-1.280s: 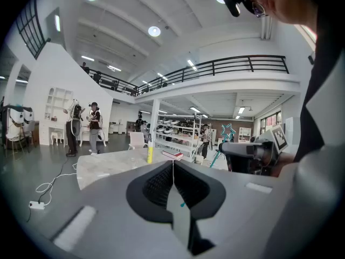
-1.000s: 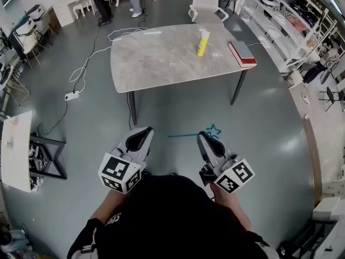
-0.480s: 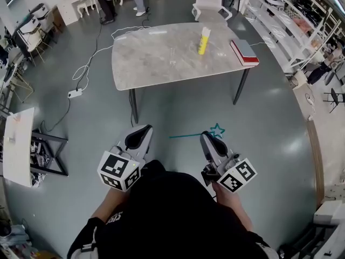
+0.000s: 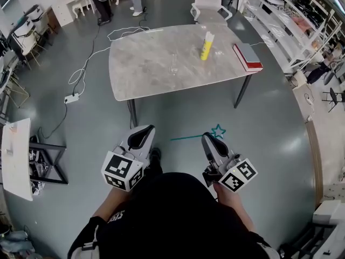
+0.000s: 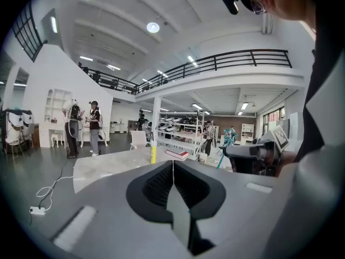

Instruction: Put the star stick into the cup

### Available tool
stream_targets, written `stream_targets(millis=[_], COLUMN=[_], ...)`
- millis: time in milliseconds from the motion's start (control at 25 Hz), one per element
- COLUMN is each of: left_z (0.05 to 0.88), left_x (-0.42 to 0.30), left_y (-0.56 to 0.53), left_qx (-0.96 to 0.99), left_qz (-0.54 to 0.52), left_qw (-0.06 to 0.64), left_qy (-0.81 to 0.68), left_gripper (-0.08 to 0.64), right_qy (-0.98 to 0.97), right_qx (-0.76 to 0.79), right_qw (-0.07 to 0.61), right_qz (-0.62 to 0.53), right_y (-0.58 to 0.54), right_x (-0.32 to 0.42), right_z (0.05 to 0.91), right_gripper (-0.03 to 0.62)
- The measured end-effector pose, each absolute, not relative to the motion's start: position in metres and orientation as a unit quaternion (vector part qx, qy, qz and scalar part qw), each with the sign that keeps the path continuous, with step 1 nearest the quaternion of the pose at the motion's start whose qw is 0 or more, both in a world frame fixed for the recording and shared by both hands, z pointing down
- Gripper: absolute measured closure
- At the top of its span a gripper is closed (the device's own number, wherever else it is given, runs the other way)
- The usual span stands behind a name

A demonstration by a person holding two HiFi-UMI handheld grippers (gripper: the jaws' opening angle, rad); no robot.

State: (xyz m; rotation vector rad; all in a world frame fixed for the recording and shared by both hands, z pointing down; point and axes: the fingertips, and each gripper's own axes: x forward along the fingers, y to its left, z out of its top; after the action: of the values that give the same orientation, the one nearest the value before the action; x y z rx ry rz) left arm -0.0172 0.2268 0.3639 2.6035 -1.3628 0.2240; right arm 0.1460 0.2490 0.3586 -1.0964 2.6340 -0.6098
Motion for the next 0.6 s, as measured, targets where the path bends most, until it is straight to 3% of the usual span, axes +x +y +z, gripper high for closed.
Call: stream_targets(millis=[600], left_z=[0.359], left_x=[-0.094], left_y=[0.066], left_qx=[0.894], left_qz=[0.071], left_qw=[0.087], left_qy=[-0.434], left_gripper=[0.555], right_qy=[0.889], right_qx=[-0.396], right_qw=[0.109], right_qz=[-0.2], right_y=[0.09], right_x=[0.061], right_z=[0.348], right_gripper=[0.565])
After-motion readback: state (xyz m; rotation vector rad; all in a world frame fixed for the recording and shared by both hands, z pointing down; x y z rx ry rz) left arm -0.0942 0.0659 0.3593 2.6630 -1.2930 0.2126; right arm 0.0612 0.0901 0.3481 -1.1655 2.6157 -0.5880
